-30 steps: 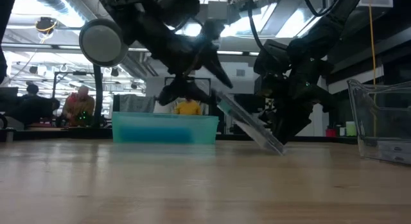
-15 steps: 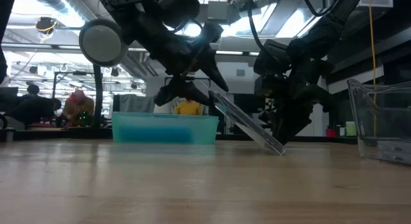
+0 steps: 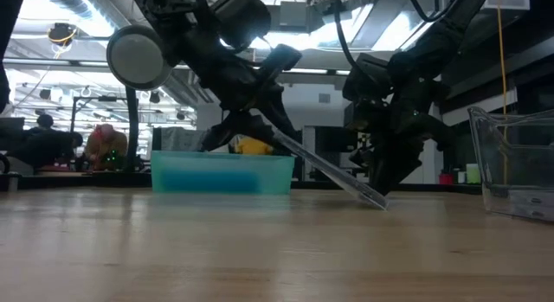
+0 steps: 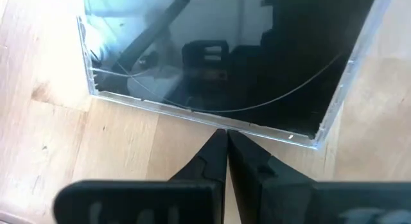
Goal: Pick & place jewel cases by type
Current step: Put the black CD case into the transparent bin
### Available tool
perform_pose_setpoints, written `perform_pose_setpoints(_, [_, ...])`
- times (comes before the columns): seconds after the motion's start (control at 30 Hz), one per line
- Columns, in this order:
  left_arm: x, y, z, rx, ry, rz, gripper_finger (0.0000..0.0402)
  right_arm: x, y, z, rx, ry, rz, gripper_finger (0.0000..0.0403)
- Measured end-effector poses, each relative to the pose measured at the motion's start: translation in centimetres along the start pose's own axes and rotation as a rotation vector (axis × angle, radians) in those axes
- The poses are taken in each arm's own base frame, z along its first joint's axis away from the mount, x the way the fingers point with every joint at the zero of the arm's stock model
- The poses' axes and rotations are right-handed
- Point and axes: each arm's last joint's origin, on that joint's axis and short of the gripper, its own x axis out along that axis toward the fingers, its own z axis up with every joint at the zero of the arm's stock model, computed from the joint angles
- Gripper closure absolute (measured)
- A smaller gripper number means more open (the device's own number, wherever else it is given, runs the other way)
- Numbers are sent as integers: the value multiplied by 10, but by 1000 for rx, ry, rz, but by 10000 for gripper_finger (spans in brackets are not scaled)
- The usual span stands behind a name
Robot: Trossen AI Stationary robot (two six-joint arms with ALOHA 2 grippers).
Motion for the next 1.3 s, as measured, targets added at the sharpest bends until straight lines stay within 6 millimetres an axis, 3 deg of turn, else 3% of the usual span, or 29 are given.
perform_pose_setpoints(0.3, [-5, -2, 4, 26, -32, -5, 342, 0, 0, -1, 3, 13, -4, 382])
perform_pose_setpoints(0.57, [-16, -9, 5, 57, -48, -22, 351, -13, -4, -3, 49, 58, -151, 382])
perform_pose_setpoints(1.07, [-75, -20, 14, 215, -195, 60, 372, -70, -17, 5, 161, -132, -291, 382])
perform_pose_setpoints(1.3, [-110, -31, 21, 338, -319, 26, 373, -78, -20, 5, 203, -164, -304, 382])
